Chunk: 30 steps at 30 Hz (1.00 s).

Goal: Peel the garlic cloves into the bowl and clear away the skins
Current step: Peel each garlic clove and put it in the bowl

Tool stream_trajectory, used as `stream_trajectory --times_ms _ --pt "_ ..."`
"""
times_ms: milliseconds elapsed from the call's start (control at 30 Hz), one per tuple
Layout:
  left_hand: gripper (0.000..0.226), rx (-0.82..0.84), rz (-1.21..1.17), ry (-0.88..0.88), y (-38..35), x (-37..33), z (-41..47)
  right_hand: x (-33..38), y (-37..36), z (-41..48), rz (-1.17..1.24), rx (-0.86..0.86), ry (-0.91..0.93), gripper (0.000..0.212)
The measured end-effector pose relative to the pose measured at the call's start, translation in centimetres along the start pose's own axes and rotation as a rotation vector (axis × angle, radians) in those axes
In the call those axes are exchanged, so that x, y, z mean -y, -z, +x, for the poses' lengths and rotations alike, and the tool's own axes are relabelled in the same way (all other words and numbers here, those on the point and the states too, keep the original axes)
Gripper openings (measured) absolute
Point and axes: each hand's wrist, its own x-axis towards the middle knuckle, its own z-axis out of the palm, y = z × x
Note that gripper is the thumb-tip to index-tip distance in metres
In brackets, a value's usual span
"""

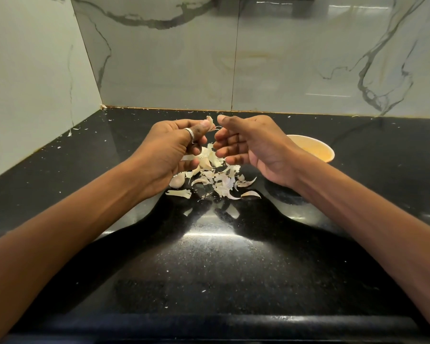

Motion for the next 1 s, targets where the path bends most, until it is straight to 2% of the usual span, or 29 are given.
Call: stream_trajectory --times_ms 233,467,667,867,1000 --pt "0.014 0.006 0.028 -0.02 -0.05 0.33 0.18 0.08 -0.11 -0.23 0.059 0.064 -0.031 0.026" --pt "0.02 -0.022 0.09 -0.08 0.01 0.38 0.22 -0.15 -0.13 -0.07 0.087 0.077 -0.027 0.012" --pt "0.018 -0.038 0.074 -0.093 0.11 0.46 0.54 -0.26 -0.32 -0.18 0.078 0.11 -0.008 0.015" --pt "0.022 -0.037 0.053 -0.079 0.05 0.72 0.72 0.05 -0.25 -0.22 0.109 0.116 -0.021 0.027" --pt "0.018 -0.033 0.035 -0.066 -0.03 0.6 0.55 -0.08 -0.35 -0.28 0.109 0.133 -0.012 0.026"
